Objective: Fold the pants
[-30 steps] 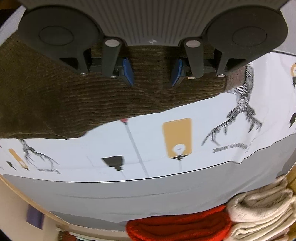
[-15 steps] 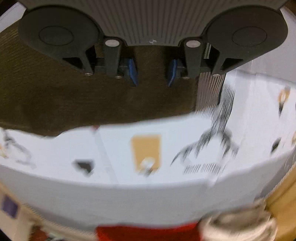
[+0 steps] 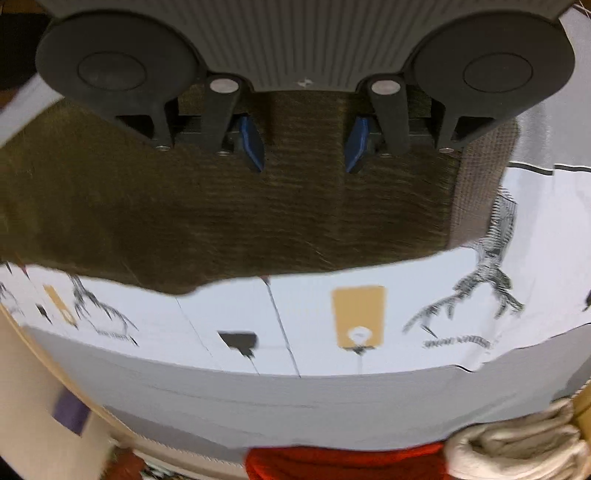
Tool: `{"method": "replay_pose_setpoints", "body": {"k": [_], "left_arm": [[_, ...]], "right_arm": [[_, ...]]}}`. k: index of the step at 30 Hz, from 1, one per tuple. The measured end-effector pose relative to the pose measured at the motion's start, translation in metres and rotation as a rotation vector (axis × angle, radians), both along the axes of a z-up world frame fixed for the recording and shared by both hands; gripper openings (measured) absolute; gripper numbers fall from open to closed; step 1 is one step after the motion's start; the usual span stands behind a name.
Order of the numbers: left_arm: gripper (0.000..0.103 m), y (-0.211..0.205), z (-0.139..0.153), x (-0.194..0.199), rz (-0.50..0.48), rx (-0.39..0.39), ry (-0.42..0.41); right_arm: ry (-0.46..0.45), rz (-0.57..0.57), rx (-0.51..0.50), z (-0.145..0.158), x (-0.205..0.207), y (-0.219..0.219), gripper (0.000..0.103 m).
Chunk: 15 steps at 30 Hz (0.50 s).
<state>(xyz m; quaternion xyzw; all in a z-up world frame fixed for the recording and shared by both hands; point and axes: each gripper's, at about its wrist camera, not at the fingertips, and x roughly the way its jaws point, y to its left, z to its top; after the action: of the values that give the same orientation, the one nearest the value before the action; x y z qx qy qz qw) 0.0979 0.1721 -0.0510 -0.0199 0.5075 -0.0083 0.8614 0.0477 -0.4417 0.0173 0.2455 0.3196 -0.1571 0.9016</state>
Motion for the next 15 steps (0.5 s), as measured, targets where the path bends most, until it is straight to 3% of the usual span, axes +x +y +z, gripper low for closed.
{"method": "replay_pose_setpoints", "body": {"k": [4,8,15], "left_arm": [[0.054,-0.004,-0.031,0.004,-0.006,0.098,0.146],[0.057,-0.018,-0.028,0.004,-0.036,0.166,0.116],[0.060,-0.023,-0.009,0.006,-0.037,0.111,0.003]], "right_arm": [[0.039,-0.052,0.076,-0.015,-0.001,-0.013,0.058],[0.045,-0.067,0.140,-0.021,-0.006,-0.020,0.058],[0.050,-0.052,0.130,-0.022,-0.005,-0.024,0.058]]}}
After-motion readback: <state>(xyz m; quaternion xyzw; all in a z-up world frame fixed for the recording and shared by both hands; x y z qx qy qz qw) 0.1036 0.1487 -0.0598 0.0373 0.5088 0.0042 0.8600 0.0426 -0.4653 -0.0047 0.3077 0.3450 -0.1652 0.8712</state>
